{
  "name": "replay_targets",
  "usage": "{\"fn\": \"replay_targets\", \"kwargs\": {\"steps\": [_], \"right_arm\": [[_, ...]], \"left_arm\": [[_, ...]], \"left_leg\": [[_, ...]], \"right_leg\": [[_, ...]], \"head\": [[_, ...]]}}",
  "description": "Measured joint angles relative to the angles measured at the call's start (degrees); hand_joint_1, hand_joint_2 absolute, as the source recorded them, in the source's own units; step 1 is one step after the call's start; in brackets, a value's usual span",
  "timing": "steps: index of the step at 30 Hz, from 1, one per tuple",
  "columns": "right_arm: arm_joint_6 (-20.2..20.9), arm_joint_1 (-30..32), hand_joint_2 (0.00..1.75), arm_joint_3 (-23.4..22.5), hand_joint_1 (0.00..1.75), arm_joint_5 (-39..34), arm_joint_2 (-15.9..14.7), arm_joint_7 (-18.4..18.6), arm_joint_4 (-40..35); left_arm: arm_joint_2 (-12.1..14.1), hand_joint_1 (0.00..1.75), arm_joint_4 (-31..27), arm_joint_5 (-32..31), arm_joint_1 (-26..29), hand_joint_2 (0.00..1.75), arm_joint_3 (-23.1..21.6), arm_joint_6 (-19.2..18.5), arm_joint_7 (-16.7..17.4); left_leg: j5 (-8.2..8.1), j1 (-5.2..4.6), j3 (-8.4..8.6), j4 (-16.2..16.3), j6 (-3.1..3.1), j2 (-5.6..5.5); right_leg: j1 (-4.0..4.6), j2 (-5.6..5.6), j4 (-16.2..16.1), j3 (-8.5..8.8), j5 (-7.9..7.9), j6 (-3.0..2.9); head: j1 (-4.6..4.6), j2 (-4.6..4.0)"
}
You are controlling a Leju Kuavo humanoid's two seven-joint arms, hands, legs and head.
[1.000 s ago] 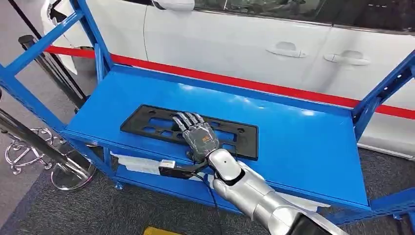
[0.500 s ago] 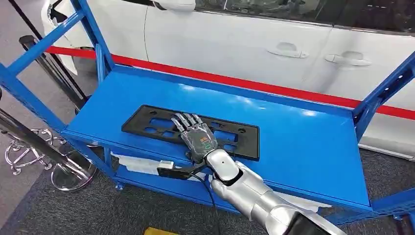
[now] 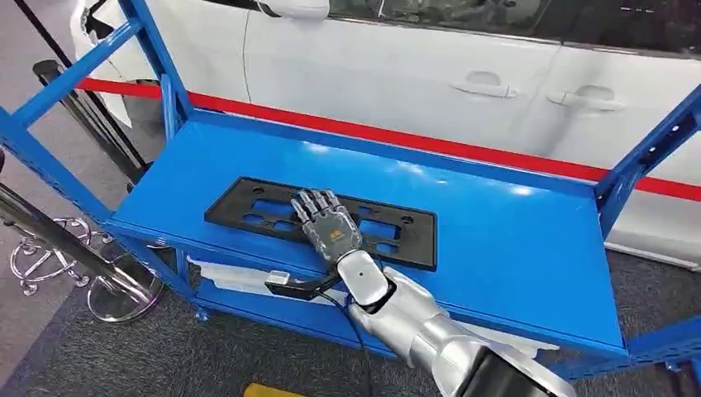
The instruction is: Take the parts from the cabinet and place them on the table.
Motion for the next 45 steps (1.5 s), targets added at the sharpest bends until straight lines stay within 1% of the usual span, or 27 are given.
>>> {"fn": "replay_targets", "kwargs": {"steps": [1,2,5,7,8,10,12,13,15,17,20,22,24,26,27,30,33,34,36,37,38,40,41,42,43,44,45], "right_arm": [[0.44,-0.17,1.75,0.07,1.75,0.35,0.37,0.46,0.79],[0.9,-0.51,1.75,0.2,1.75,0.66,0.83,0.77,1.57],[1.92,-1.03,1.75,0.59,1.75,0.85,1.73,1.68,3.98],[2.1,-0.98,1.75,0.61,1.75,0.85,1.88,1.79,5.24],[2.27,-0.99,1.75,0.61,1.73,0.83,1.96,1.83,5.72],[2.77,-1.12,1.75,0.61,1.75,0.79,2.2,2.07,6.27],[3.12,-1.56,1.75,0.61,1.75,0.79,2.36,2.25,6.93],[3.34,-1.82,1.75,0.61,1.75,0.77,2.45,2.25,7.19],[4.02,-2.22,1.75,0.61,1.75,0.61,2.64,2.1,7.58],[4.35,-2.52,1.75,0.61,1.75,0.38,2.73,1.64,7.82],[4.22,-2.67,1.75,0.59,1.75,-0.42,2.66,0.78,8.15],[3.59,-2.63,1.75,0.48,1.75,-1.52,2.51,-0.14,8.28],[2.51,-2.65,1.75,-0.61,1.75,-4.36,2.34,-2.06,8.24],[2.1,-2.68,1.75,-2.3,1.75,-6.82,2.23,-4.05,8.0],[2.08,-2.7,1.75,-2.98,1.75,-7.24,2.18,-4.44,7.95],[1.99,-2.59,1.75,-4.04,1.75,-7.56,2.12,-4.9,7.67],[1.79,-2.66,1.75,-4.85,1.75,-8.15,2.14,-5.13,7.39],[1.24,-2.63,1.75,-5.25,1.75,-10.2,2.14,-6.81,7.21],[-0.22,-1.88,1.75,-7.94,1.75,-20.77,1.79,-15.54,5.39],[-0.35,-1.35,1.75,-10.15,1.75,-28.02,1.37,-22.04,3.29],[0.04,-0.71,1.75,-12.36,1.75,-34.61,0.78,-27.52,0.46],[2.61,1.25,1.75,-16.88,1.75,-46.64,-1.2,-35.3,-7.71],[3.94,2.95,1.75,-18.89,1.75,-51.69,-2.26,-37.78,-12.09],[6.1,4.19,1.75,-20.86,1.75,-56.41,-3.35,-39.26,-17.44],[8.36,6.31,1.75,-22.31,1.75,-60.15,-4.49,-40.32,-22.48],[10.91,9.28,1.75,-23.92,1.75,-63.9,-6.21,-41.45,-28.29],[13.21,12.76,1.75,-25.23,1.75,-66.85,-7.85,-42.71,-34.23]], "left_arm": [[0.09,0.0,0.0,-0.09,0.01,0.0,-0.11,-0.04,0.0],[0.18,0.0,0.0,-0.17,0.01,0.0,-0.3,-0.22,-0.06],[0.5,0.0,0.0,-0.46,-0.14,0.0,-0.5,-0.28,-0.18],[0.52,0.0,0.0,-0.55,0.05,0.0,-0.74,-0.31,-0.22],[0.61,0.0,0.0,-0.55,0.11,0.0,-0.89,-0.33,-0.29],[0.74,0.0,0.0,-0.55,-0.02,0.0,-0.96,-0.31,-0.35],[0.77,0.0,0.0,-0.52,-0.21,0.0,-1.05,-0.31,-0.39],[0.79,0.0,0.0,-0.52,-0.23,0.0,-1.07,-0.31,-0.44],[0.92,0.0,0.0,-0.5,-0.06,0.0,-1.09,-0.42,-0.74],[0.92,0.0,0.0,-0.18,-0.1,0.0,-1.09,-1.09,-2.13],[1.18,0.0,0.0,0.22,-0.06,0.0,-1.09,-2.43,-5.47],[1.31,0.0,0.0,0.46,0.11,0.0,-1.07,-2.37,-6.25],[1.31,0.0,0.0,0.48,0.15,0.0,-1.07,-1.58,-6.12],[1.31,0.0,0.0,0.48,0.15,0.0,-1.09,-1.35,-5.97],[1.23,0.0,0.0,0.48,0.13,0.0,-1.07,-1.31,-5.95],[1.22,0.0,0.0,0.48,0.19,0.0,-1.07,-1.31,-5.77],[1.27,0.0,0.0,0.48,0.2,0.0,-1.09,-1.33,-5.75],[1.27,0.0,0.0,0.66,0.2,0.0,-1.09,-1.33,-5.66],[1.38,0.0,0.0,1.82,0.43,0.0,-0.85,-1.99,-5.49],[1.38,0.0,0.0,2.56,0.69,0.0,-0.52,-2.58,-5.49],[1.38,0.0,0.0,3.08,0.88,0.0,-0.17,-3.04,-5.51],[1.36,0.0,0.0,4.04,0.87,0.0,0.46,-4.32,-6.05],[1.36,0.0,0.0,4.55,0.87,0.0,0.72,-4.92,-6.63],[1.33,0.0,0.0,5.09,0.9,0.0,0.96,-5.58,-7.41],[0.98,0.0,0.09,5.7,0.76,0.0,1.52,-6.16,-8.19],[0.94,0.0,0.09,6.23,0.69,0.0,1.88,-6.6,-9.01],[0.83,0.0,0.09,6.63,0.9,0.0,2.25,-6.78,-9.55]], "left_leg": [[-0.43,-0.21,-0.15,0.18,-0.29,0.04],[-1.42,-0.18,-0.55,1.35,-0.5,0.1],[-7.86,-0.02,-6.49,14.17,-1.16,0.09],[-8.22,-0.02,-8.61,18.27,-1.49,0.12],[-6.21,0.06,-7.46,15.83,-1.57,0.14],[-1.12,0.26,-2.46,6.09,-1.64,0.23],[-0.63,-0.06,0.34,0.27,-1.4,0.33],[-0.66,-0.02,0.03,0.72,-0.55,0.16],[-0.82,-0.21,-0.09,0.95,0.04,0.16],[-0.49,0.09,0.12,0.62,1.0,0.35],[-0.39,0.08,-0.12,0.58,1.53,0.47],[-0.39,-0.02,-0.16,0.63,1.53,0.49],[-0.44,-0.06,0.09,0.63,1.46,0.35],[-0.53,-0.1,0.43,0.6,1.31,0.15],[-0.47,0.12,0.32,0.42,1.19,0.19],[-0.24,0.23,0.11,0.12,-0.05,0.13],[-1.64,0.09,-0.39,1.34,-0.81,0.2],[-4.01,0.14,-2.1,5.16,-0.99,0.18],[-8.27,0.16,-6.55,14.96,-1.53,0.2],[-8.97,0.16,-8.12,18.42,-1.7,0.2],[-8.04,0.16,-8.04,18.38,-1.72,0.21],[-4.01,0.19,-4.68,11.92,-1.71,0.24],[-1.16,0.25,-1.14,5.14,-1.71,0.33],[-0.64,0.38,1.02,0.87,-1.76,0.41],[-1.13,0.09,1.62,0.18,-1.23,0.12],[-1.04,0.11,1.29,0.43,-0.14,-0.38],[-1.04,0.03,1.02,0.56,0.18,-0.52]], "right_leg": [[-1.1,-0.1,-1.26,0.57,0.71,-0.02],[-0.91,-0.17,-1.74,0.87,0.91,0.07],[-0.77,-0.29,-1.59,0.7,0.89,-0.31],[-0.73,-0.31,-1.13,0.43,0.78,-0.31],[-0.76,-0.26,-0.81,0.37,0.55,-0.26],[-0.84,-0.17,-0.41,0.62,0.14,0.12],[-0.3,-0.02,0.01,0.37,-0.13,0.67],[-0.27,0.01,0.02,0.14,-0.03,0.82],[-0.35,0.01,0.19,0.13,-0.06,1.05],[-0.69,0.03,1.44,-0.15,-1.29,1.88],[-0.95,0.02,13.9,-6.05,-8.03,2.55],[-1.21,0.01,19.6,-8.95,-9.2,2.6],[-1.16,0.02,14.08,-6.4,-4.93,2.19],[-0.86,0.06,2.92,-0.89,0.24,1.21],[-0.54,0.08,0.49,0.28,-0.45,0.76],[0.06,0.03,0.22,-0.15,-0.01,0.59],[-0.76,-0.19,-1.65,0.64,1.06,-0.03],[-0.74,-0.27,-1.59,0.57,1.08,-0.3],[-0.49,-0.25,-1.48,0.53,1.01,-0.4],[-0.4,-0.11,-1.45,0.58,0.98,-0.45],[-0.38,0.08,-1.36,0.74,0.91,-0.46],[-0.42,0.14,-1.13,1.21,0.56,-0.28],[-0.56,0.12,-1.0,1.53,0.3,0.06],[-0.53,0.1,-0.81,1.68,0.11,0.37],[-0.03,0.08,-0.47,1.35,-0.22,0.83],[-0.05,0.04,-0.47,1.3,-0.22,1.0],[-0.05,-0.08,-0.46,1.39,-0.19,1.22]], "head": [[-0.02,0.0],[0.0,0.0],[0.0,0.0],[-0.02,0.0],[-0.02,0.0],[-0.02,0.0],[0.0,0.0],[0.0,0.0],[0.0,0.0],[0.02,0.0],[0.0,0.0],[0.0,0.0],[0.0,0.0],[0.0,0.0],[-0.02,0.0],[0.02,0.0],[0.0,0.0],[-0.02,0.0],[0.0,0.0],[-0.02,0.0],[0.0,0.0],[0.0,0.0],[0.0,0.0],[0.0,0.0],[-0.02,0.0],[0.0,0.0],[0.04,0.0]]}}
